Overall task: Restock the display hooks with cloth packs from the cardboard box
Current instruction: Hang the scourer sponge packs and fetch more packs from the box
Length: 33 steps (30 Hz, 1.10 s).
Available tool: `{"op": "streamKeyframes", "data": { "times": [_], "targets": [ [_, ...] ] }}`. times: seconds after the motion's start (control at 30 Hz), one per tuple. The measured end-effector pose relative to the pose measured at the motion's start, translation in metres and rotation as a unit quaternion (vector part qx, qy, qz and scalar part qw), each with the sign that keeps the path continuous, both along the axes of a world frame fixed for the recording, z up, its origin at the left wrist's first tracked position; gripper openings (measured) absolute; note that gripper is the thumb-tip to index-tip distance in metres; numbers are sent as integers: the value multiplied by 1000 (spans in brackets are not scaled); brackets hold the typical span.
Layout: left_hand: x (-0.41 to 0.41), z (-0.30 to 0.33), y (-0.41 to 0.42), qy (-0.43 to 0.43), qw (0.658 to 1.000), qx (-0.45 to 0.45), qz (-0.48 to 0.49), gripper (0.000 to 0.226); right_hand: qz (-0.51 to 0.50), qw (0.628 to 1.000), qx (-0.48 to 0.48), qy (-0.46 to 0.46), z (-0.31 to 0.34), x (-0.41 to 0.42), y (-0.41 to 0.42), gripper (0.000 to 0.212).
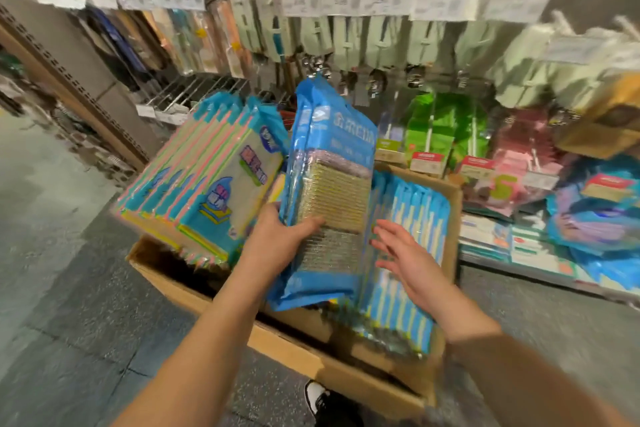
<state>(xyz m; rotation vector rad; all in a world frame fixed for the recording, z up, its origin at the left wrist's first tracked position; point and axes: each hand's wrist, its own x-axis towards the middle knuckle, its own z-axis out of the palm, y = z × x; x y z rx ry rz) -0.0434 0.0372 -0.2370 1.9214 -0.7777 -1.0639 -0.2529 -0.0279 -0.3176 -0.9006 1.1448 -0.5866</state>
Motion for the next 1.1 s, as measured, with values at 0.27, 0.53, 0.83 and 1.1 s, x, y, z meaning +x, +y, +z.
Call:
{"op": "streamKeyframes", "data": {
  "times": [0.27, 0.53, 0.83, 1.1],
  "targets": [
    [-210, 20, 41, 165, 981, -18, -96, 74, -126, 988, -4, -94, 32, -243, 54, 38],
    [-469, 21, 57, 295, 916, 14, -271, 64, -243, 964, -26, -107, 67, -492, 127, 91],
    [-705, 22, 40, 273, 834, 16, -479, 87, -450, 884, -118, -58, 93, -696, 182, 50],
    [-900, 25, -7, 310, 784, 43, -537, 62, -530, 837, -131, -41, 101, -863, 206, 30]
  ]
}}
